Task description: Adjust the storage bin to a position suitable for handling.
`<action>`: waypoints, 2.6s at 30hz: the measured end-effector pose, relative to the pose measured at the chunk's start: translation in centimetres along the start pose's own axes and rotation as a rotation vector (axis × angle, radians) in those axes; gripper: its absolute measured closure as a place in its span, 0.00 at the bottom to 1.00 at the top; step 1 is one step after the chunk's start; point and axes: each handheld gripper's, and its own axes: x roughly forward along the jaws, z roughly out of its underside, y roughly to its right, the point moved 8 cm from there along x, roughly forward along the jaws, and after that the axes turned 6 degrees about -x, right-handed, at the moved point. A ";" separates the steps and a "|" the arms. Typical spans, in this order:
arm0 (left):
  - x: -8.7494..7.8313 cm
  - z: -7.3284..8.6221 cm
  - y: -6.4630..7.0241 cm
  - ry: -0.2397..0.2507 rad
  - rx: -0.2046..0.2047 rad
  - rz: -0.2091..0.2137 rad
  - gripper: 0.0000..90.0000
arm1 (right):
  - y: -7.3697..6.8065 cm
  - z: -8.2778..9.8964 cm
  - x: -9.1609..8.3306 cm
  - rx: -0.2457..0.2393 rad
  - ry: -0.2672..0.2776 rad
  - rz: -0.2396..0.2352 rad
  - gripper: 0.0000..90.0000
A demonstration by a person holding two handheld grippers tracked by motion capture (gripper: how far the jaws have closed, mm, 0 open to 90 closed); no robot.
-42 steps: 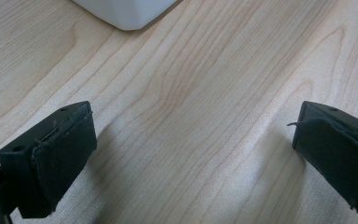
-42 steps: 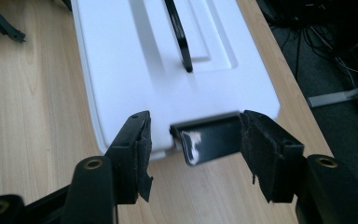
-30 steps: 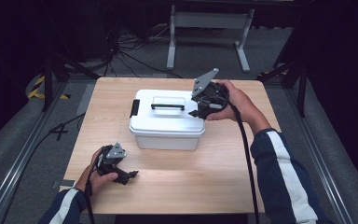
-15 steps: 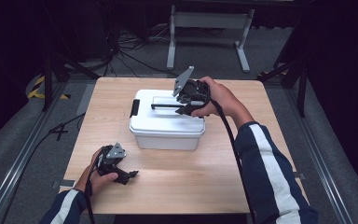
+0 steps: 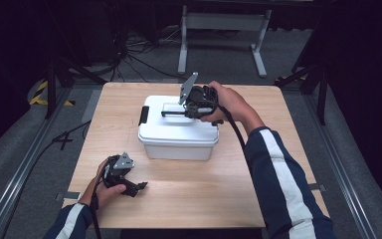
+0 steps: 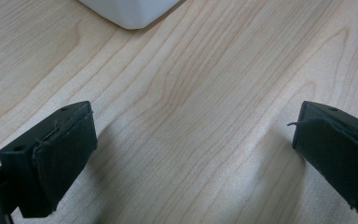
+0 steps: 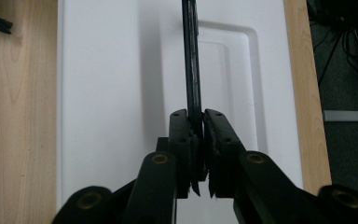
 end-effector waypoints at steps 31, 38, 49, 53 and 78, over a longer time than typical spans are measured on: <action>0.0 0.0 -0.1 -0.001 0.002 -0.004 0.00 | 0.8 -0.5 -0.1 -0.028 -0.001 0.029 0.94; 0.0 0.0 -0.1 0.003 0.001 -0.005 0.00 | 1.0 -0.5 -1.1 -0.028 0.032 0.043 0.94; 0.0 0.0 -0.1 0.000 0.002 -0.005 0.00 | 0.7 -0.6 -3.4 -0.061 0.076 0.074 0.94; 0.0 0.0 -0.1 0.001 0.001 -0.004 0.00 | 0.6 -0.3 -4.0 -0.061 0.077 0.077 0.94; 0.0 0.0 -0.1 0.000 0.002 -0.005 0.00 | 0.2 8.1 -9.5 0.034 0.098 0.144 0.94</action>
